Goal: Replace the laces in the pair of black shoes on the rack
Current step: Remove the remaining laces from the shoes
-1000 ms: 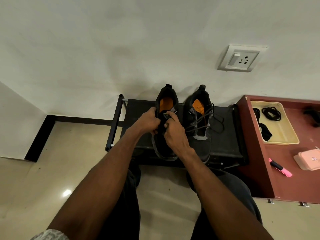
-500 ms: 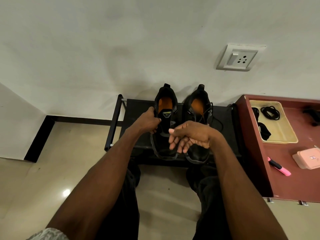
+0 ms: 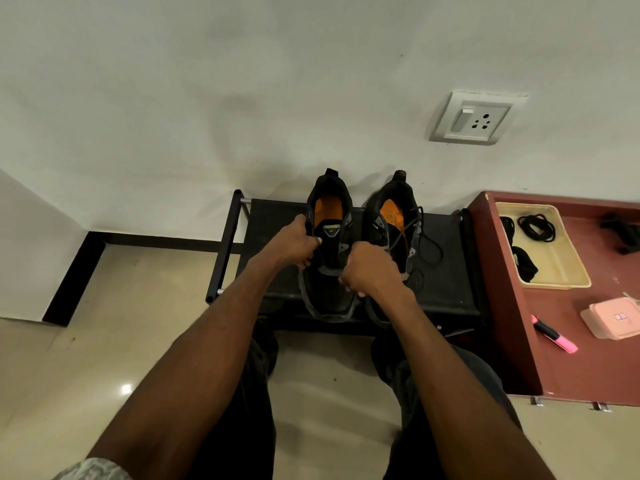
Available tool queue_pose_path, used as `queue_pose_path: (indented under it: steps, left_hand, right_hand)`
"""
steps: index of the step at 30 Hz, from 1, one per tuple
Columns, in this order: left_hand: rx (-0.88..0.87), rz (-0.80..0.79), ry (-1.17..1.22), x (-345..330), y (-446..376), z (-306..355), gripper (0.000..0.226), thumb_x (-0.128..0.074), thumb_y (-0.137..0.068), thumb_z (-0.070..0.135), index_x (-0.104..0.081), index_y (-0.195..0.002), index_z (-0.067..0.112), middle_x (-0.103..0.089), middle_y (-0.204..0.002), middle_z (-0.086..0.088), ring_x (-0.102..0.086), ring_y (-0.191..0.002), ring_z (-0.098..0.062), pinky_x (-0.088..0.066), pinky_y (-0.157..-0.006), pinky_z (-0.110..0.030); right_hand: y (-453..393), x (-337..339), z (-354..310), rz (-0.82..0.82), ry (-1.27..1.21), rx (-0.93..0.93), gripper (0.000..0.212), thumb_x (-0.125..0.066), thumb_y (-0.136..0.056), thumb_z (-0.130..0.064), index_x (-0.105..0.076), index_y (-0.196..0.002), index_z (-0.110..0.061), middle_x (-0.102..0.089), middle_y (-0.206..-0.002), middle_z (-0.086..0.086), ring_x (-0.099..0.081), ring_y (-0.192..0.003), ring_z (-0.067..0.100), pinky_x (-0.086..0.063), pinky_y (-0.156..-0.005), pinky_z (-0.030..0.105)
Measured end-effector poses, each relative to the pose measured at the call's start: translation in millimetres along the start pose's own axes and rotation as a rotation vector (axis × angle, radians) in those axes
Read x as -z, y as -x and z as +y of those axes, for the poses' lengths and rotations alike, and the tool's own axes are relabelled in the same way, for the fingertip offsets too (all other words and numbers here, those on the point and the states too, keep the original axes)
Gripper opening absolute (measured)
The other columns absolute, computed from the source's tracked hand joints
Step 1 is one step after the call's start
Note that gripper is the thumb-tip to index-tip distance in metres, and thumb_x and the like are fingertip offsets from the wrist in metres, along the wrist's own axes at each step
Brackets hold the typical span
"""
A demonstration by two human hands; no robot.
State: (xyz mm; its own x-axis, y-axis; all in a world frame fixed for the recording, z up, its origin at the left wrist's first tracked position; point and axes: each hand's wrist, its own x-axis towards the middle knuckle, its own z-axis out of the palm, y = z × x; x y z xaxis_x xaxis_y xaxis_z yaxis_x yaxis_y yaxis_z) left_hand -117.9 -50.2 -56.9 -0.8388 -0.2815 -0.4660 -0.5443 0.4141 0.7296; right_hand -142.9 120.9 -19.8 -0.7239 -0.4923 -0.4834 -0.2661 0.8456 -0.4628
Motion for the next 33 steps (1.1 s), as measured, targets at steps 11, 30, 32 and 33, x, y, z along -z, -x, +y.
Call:
queue_pose_path:
  steps: [11,30,32,33]
  left_hand:
    - [-0.215,0.287,-0.171,-6,11,2,0.034,-0.075,-0.087,0.034,-0.05,-0.099,0.015,-0.055,-0.085,0.001,-0.052,-0.073,-0.016,-0.042,-0.063,-0.032]
    - [-0.06,0.154,0.317,17,21,6,0.011,-0.07,-0.09,0.009,-0.068,-0.079,0.011,-0.069,-0.086,-0.003,-0.063,-0.08,-0.012,-0.051,-0.069,-0.025]
    - [-0.031,0.47,0.584,29,17,4,0.014,-0.065,-0.09,0.002,-0.066,-0.08,0.012,-0.067,-0.082,-0.003,-0.062,-0.073,-0.016,-0.049,-0.06,-0.026]
    - [-0.013,0.654,0.742,37,15,1,0.014,-0.061,-0.09,0.0,-0.065,-0.083,0.012,-0.066,-0.08,-0.004,-0.061,-0.07,-0.018,-0.05,-0.057,-0.028]
  right_hand:
    - [-23,6,31,0.415,-0.268,-0.057,0.017,-0.057,-0.095,-0.01,-0.069,-0.084,-0.016,-0.067,-0.079,0.0,-0.065,-0.069,0.021,-0.053,-0.064,0.034]
    - [-46,-5,30,0.439,-0.485,-0.068,0.029,-0.069,-0.083,-0.029,-0.057,-0.064,-0.009,-0.067,-0.067,0.014,-0.069,-0.063,0.03,-0.06,-0.065,0.051]
    - [-45,-3,30,0.452,-0.487,-0.086,0.028,-0.067,-0.085,-0.025,-0.056,-0.065,-0.009,-0.067,-0.067,0.015,-0.069,-0.06,0.027,-0.06,-0.064,0.05]
    - [-44,-3,30,0.45,-0.489,-0.094,0.027,-0.067,-0.087,-0.024,-0.058,-0.068,-0.007,-0.068,-0.068,0.014,-0.069,-0.058,0.025,-0.061,-0.065,0.049]
